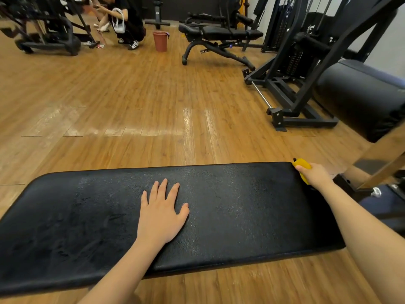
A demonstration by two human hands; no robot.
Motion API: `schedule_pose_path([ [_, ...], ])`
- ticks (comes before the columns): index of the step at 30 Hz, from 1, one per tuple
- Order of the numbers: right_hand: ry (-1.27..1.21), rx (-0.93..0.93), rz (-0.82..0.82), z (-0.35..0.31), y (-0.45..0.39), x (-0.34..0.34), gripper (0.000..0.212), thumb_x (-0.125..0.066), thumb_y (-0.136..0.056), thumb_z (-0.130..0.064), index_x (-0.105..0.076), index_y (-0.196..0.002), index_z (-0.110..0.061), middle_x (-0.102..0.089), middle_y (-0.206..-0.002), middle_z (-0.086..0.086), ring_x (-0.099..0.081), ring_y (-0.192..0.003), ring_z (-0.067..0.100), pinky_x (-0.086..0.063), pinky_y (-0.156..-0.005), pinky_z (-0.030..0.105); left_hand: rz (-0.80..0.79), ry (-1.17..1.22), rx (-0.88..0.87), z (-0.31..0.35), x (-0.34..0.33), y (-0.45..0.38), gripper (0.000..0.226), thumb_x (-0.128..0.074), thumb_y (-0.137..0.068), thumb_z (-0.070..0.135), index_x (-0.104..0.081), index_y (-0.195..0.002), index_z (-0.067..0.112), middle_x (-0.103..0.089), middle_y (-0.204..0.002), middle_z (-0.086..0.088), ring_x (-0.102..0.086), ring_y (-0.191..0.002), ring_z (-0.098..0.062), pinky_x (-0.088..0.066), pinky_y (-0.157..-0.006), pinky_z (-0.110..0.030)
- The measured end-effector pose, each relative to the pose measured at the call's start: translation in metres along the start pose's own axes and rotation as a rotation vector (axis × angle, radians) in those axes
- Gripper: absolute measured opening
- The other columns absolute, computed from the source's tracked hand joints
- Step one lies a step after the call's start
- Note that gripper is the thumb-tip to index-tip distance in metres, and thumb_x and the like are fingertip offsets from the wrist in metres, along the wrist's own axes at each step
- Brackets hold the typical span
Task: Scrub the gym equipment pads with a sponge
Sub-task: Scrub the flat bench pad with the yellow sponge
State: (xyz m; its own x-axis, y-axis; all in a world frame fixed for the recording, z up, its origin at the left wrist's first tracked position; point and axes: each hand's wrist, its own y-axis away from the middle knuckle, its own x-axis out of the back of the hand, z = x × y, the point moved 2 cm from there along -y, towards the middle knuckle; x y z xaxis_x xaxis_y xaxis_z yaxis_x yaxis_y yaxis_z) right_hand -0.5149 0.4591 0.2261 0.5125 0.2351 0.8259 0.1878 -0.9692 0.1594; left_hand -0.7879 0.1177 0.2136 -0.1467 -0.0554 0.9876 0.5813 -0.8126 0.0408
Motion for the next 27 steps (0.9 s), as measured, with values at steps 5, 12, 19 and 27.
schedule_pose_path([
  [5,0.061,0.008,0.012,0.002,0.008,0.000,0.042,-0.051,-0.094,-0.033,-0.058,-0.110,0.006,-0.059,-0.112,0.027,-0.053,-0.103,0.041,-0.040,-0.085,0.040,0.005,0.010,-0.008,0.000,0.001,0.000,0.097,0.012,-0.064,0.065,-0.012,-0.152,0.031,-0.005,-0.161,-0.002,0.004,-0.147,-0.022,0.001,-0.117,-0.045],
  [12,0.052,0.013,0.051,0.013,0.027,0.004,0.041,-0.053,-0.093,-0.032,-0.058,-0.110,0.005,-0.059,-0.112,0.027,-0.053,-0.104,0.040,-0.040,-0.083,0.039,-0.008,-0.002,-0.003,-0.001,0.002,0.001,0.070,-0.013,-0.090,0.063,-0.008,-0.152,0.031,-0.002,-0.161,-0.002,0.006,-0.147,-0.021,0.001,-0.118,-0.045],
  [19,0.173,0.038,0.035,0.027,0.046,0.006,0.039,-0.047,-0.095,-0.035,-0.057,-0.107,0.001,-0.058,-0.112,0.026,-0.052,-0.104,0.040,-0.034,-0.074,0.036,-0.001,0.033,-0.020,-0.001,0.003,0.002,0.064,-0.024,-0.096,0.056,-0.010,-0.152,0.030,-0.003,-0.161,-0.002,0.005,-0.147,-0.022,0.001,-0.118,-0.045],
  [27,0.212,0.014,0.099,0.038,0.074,0.007,0.039,-0.048,-0.095,-0.033,-0.056,-0.109,0.002,-0.060,-0.109,0.024,-0.055,-0.099,0.040,-0.031,-0.068,0.035,-0.002,0.053,-0.020,-0.001,0.004,0.002,0.065,-0.025,-0.095,0.056,-0.010,-0.152,0.030,-0.003,-0.161,-0.003,0.004,-0.147,-0.022,0.000,-0.118,-0.046],
])
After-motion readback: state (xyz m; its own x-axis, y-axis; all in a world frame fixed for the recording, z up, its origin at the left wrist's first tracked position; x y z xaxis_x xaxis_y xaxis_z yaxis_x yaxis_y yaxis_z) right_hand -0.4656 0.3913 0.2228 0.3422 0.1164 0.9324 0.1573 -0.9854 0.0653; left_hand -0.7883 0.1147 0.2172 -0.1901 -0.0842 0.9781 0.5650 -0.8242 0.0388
